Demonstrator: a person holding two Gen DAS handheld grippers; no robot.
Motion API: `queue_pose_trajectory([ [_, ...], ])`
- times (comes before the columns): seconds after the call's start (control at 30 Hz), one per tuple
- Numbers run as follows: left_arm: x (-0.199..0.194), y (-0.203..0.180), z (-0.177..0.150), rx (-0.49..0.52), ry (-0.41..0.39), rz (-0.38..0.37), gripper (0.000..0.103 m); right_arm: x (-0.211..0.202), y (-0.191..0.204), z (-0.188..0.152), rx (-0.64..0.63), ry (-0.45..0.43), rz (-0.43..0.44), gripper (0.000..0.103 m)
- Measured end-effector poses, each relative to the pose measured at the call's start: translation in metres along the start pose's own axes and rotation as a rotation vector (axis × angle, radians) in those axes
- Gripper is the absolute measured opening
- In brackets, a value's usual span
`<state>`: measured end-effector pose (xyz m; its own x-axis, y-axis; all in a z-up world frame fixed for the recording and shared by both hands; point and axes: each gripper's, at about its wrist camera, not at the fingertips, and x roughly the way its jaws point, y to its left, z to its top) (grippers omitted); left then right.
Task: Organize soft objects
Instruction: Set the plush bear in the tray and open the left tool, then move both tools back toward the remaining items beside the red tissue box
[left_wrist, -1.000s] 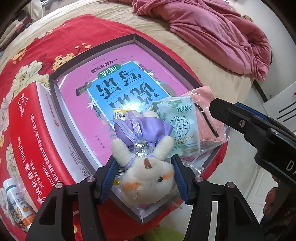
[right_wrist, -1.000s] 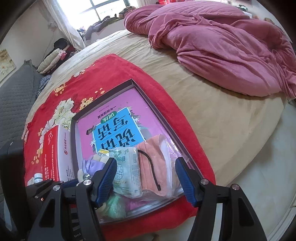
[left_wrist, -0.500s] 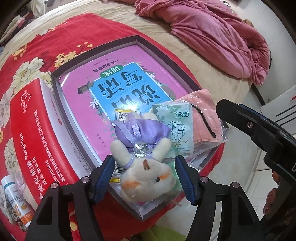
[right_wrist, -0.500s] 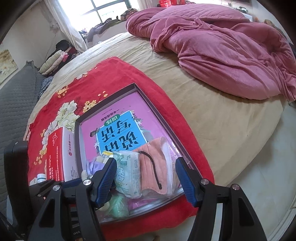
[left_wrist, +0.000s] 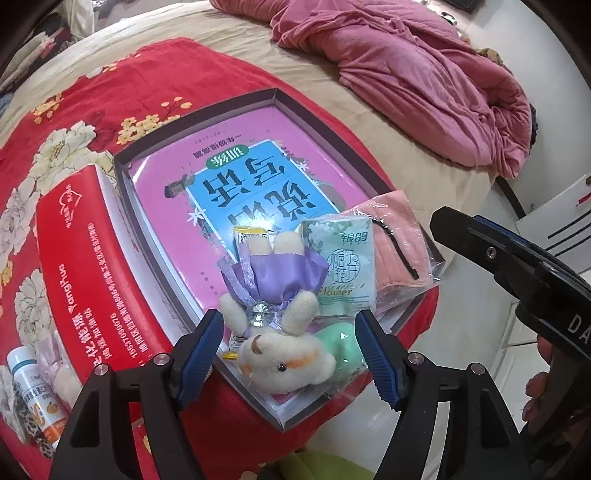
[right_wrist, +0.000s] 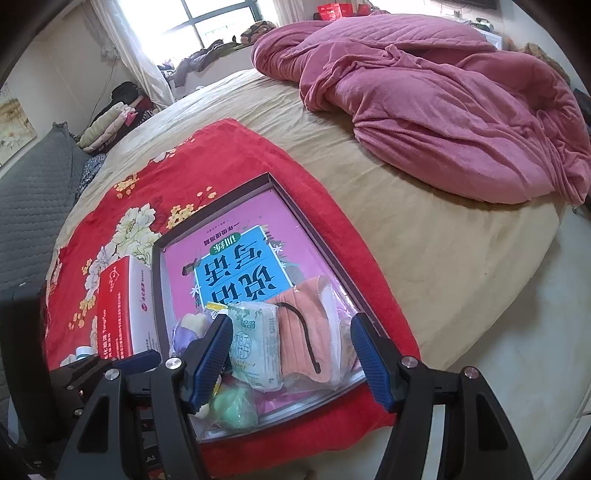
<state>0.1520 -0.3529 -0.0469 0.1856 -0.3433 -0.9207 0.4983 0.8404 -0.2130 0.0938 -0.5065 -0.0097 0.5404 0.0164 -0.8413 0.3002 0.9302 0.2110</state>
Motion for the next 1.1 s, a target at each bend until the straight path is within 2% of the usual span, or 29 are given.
queue_pose_trajectory([
  [0.13,-0.009,0.000,-0.003,0.004,-0.025,0.026,0.075,-0.006,0.003,0.000,-0.015,-0.009,-0.008,0.066],
  [0.47,-0.046,0.008,-0.014,-0.024,-0.103,0.004,0.076,-0.020,0.009,-0.002,-0.019,-0.021,-0.037,0.072],
  [1.1,-0.098,0.023,-0.041,-0.049,-0.184,0.022,0.076,-0.055,0.032,-0.012,-0.068,-0.062,-0.038,0.073],
])
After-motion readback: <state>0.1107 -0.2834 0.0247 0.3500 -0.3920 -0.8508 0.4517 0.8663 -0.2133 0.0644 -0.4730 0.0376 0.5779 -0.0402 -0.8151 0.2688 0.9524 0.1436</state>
